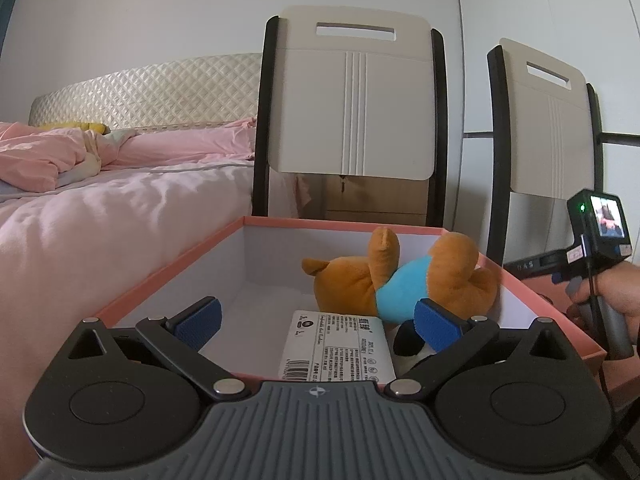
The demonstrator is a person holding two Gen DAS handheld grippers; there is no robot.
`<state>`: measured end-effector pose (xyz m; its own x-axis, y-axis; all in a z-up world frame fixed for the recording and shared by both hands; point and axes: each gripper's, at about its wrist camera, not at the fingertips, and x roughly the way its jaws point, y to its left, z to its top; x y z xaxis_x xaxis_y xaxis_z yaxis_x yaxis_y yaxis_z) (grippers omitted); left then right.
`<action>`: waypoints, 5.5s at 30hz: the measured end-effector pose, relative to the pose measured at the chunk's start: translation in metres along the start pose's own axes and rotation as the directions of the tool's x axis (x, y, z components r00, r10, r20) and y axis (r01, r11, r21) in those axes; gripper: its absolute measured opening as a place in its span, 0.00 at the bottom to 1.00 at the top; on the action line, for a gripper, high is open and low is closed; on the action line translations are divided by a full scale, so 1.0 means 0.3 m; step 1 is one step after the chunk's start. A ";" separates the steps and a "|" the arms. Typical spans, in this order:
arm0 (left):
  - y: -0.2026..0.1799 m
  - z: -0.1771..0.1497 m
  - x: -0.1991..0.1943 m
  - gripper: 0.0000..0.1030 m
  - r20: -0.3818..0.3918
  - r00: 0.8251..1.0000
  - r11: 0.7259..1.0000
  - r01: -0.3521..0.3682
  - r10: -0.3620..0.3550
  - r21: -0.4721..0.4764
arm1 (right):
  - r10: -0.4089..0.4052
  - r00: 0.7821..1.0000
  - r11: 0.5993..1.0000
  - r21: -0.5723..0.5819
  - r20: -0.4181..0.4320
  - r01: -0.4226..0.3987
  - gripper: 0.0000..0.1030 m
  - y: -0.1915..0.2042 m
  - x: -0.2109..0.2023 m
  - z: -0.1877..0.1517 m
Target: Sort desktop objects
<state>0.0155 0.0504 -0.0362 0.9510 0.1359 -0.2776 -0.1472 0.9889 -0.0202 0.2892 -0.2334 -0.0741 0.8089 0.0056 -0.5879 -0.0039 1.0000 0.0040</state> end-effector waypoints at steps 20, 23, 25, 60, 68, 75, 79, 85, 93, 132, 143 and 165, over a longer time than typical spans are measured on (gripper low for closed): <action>-0.005 -0.004 0.000 1.00 -0.002 1.000 1.000 -0.002 0.003 0.007 | 0.001 0.997 1.000 0.030 -0.076 0.001 1.00 -0.016 0.072 0.008; -0.006 -0.005 -0.002 1.00 -0.001 1.000 1.000 -0.001 0.001 0.009 | 0.001 0.997 1.000 0.030 -0.076 0.001 1.00 -0.017 0.076 0.006; -0.004 -0.004 -0.002 1.00 -0.001 1.000 1.000 0.000 0.000 0.008 | 0.001 0.997 1.000 0.030 -0.076 0.001 1.00 -0.014 0.079 0.002; -0.026 -0.022 0.010 1.00 0.003 0.999 0.997 -0.054 0.054 0.048 | 0.000 0.997 1.000 0.027 -0.076 0.002 1.00 -0.010 0.077 0.003; -0.020 -0.022 0.008 1.00 0.005 0.999 0.998 -0.052 0.051 0.045 | 0.000 0.997 1.000 0.028 -0.076 0.002 1.00 -0.011 0.077 0.004; -0.023 -0.021 0.010 1.00 0.004 0.999 0.998 -0.052 0.052 0.043 | 0.000 0.997 1.000 0.028 -0.077 0.002 1.00 -0.011 0.077 0.004; -0.020 -0.021 0.011 1.00 0.003 0.999 0.998 -0.050 0.050 0.041 | 0.001 0.997 1.000 0.028 -0.077 0.001 1.00 -0.011 0.077 0.004; -0.019 -0.021 0.012 1.00 0.004 0.999 0.998 -0.050 0.050 0.038 | 0.001 0.997 1.000 0.028 -0.077 0.002 1.00 -0.012 0.076 0.004; -0.020 -0.020 0.013 1.00 0.004 0.999 0.998 -0.050 0.050 0.036 | 0.000 0.997 1.000 0.028 -0.078 0.002 1.00 -0.012 0.077 0.005; -0.009 -0.013 0.013 1.00 0.000 0.999 0.999 -0.041 0.041 0.016 | 0.000 0.997 1.000 0.029 -0.079 0.003 1.00 -0.013 0.074 0.006; -0.010 -0.013 0.010 1.00 0.001 0.999 0.999 -0.040 0.040 0.019 | 0.000 0.997 1.000 0.029 -0.080 0.003 1.00 -0.013 0.074 0.006; -0.007 -0.012 0.009 1.00 0.000 0.999 0.999 -0.034 0.034 0.016 | -0.001 0.997 1.000 0.029 -0.081 0.003 1.00 -0.011 0.073 0.006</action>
<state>0.0174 0.0485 -0.0404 0.9454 0.1693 -0.2784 -0.1749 0.9846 0.0050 0.3080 -0.2366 -0.0854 0.7585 0.0049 -0.6516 0.0158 0.9995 0.0259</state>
